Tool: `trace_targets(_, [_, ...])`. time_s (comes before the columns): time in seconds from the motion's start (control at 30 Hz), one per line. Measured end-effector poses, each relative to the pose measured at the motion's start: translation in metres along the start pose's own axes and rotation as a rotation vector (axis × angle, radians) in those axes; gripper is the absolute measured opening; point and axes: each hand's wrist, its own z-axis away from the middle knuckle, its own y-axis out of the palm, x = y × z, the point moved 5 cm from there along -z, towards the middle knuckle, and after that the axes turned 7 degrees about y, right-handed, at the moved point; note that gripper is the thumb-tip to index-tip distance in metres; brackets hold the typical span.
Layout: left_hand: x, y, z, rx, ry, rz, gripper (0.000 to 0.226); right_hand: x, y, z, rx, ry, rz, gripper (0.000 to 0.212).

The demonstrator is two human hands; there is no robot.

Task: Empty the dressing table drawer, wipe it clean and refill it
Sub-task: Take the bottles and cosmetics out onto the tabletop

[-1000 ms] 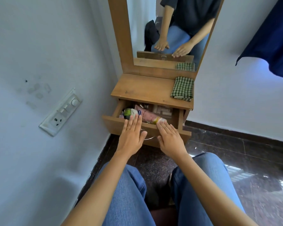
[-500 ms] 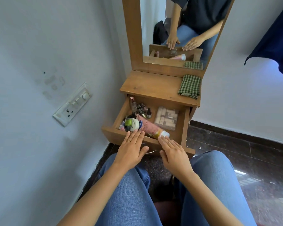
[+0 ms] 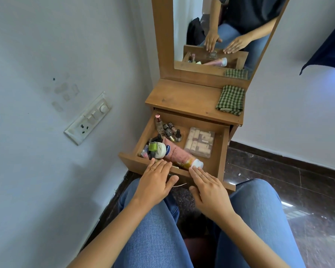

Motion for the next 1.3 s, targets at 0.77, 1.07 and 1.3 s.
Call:
trace_targets(0.77, [0.105,0.007,-0.116,-0.088,-0.477,0.241,0.029,0.016,0.015,-0.206,0.134,0.049,-0.154,0.031])
trace_targets(1.07, [0.114,0.023,-0.126,-0.045,-0.417,0.034,0.02,0.03,0.052,-0.24,0.292,0.062,0.165,0.025])
trace_targets(1.3, [0.115,0.024,-0.125,-0.097,-0.451,0.15,0.012,0.031,0.063,-0.243,0.223,0.106,0.127,0.025])
